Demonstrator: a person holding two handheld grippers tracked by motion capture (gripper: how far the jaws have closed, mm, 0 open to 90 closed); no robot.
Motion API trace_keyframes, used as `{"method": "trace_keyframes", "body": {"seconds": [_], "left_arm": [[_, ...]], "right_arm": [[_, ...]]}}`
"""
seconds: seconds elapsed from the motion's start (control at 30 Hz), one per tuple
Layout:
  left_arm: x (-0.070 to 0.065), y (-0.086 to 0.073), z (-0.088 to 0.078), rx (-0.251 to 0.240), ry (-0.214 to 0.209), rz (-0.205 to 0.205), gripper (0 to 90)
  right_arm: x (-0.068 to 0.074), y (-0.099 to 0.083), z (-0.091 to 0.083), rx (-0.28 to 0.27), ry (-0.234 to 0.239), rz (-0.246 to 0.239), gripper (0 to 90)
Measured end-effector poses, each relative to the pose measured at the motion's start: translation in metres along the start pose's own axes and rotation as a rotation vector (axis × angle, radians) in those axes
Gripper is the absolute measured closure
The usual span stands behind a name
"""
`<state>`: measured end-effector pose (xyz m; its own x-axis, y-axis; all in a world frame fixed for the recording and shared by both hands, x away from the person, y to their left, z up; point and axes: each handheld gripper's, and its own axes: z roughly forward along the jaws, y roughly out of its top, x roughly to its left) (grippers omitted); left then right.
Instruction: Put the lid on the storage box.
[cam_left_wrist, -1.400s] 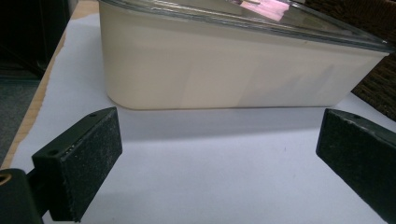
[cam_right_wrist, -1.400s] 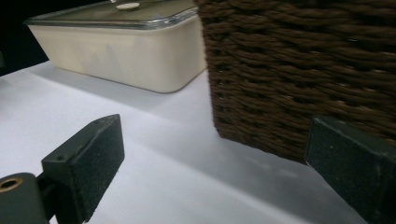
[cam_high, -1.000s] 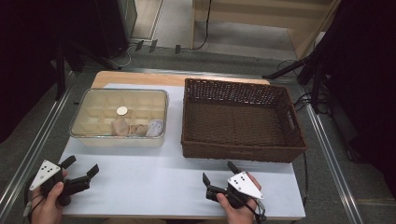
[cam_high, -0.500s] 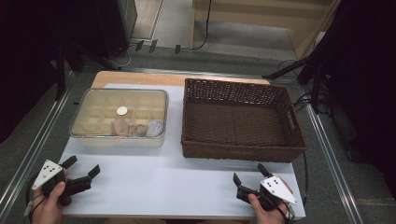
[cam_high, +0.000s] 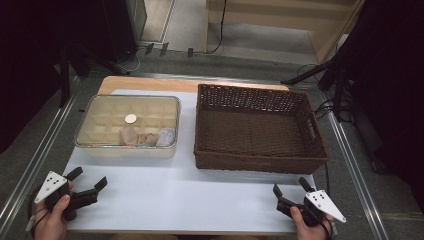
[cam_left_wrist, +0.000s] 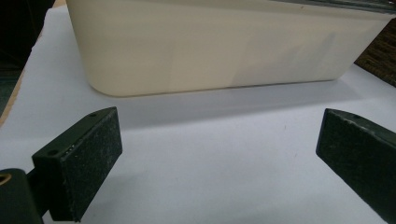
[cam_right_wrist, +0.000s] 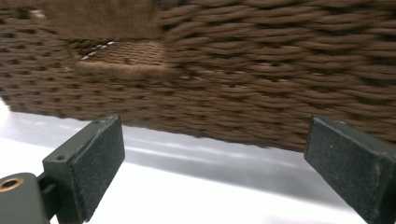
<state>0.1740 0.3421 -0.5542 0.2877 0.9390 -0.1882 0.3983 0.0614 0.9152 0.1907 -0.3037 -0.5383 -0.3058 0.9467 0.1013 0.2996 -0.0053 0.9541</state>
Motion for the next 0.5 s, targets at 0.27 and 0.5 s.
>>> {"method": "trace_keyframes", "body": {"seconds": [0.27,0.5], "left_arm": [[0.0,0.0,0.0,0.004,-0.002,0.006,1.1],[0.0,0.0,0.0,0.008,0.001,0.007,1.1]], "right_arm": [[-0.023,-0.002,-0.013,-0.004,-0.062,0.005,5.1],[-0.026,-0.004,-0.016,-0.019,-0.063,0.017,5.0]]}}
